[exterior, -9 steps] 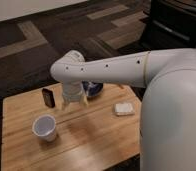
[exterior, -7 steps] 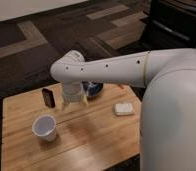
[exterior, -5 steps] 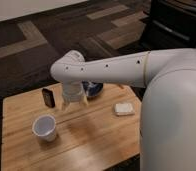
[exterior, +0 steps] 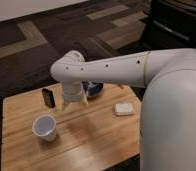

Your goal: Place the eraser in the ceramic cup

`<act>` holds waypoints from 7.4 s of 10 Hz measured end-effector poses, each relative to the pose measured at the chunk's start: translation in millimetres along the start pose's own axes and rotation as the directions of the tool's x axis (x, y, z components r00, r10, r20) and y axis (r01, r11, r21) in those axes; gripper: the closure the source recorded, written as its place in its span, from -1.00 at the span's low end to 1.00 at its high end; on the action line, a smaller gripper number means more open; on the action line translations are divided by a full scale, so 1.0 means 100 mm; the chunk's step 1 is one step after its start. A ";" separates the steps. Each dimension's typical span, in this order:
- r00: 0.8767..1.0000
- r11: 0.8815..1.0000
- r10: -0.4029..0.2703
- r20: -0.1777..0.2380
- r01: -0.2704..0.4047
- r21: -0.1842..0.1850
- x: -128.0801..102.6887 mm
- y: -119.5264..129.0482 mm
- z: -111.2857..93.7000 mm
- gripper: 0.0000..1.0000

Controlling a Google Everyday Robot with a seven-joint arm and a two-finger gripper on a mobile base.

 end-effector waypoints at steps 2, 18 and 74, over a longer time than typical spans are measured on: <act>1.000 1.000 0.000 0.000 0.000 0.000 0.00 0.00 0.00 -0.30; 1.000 1.000 0.000 0.000 0.000 0.000 0.00 0.00 0.00 -0.30; 0.373 0.370 -0.927 -0.033 0.926 0.070 -1.20 1.51 0.21 0.70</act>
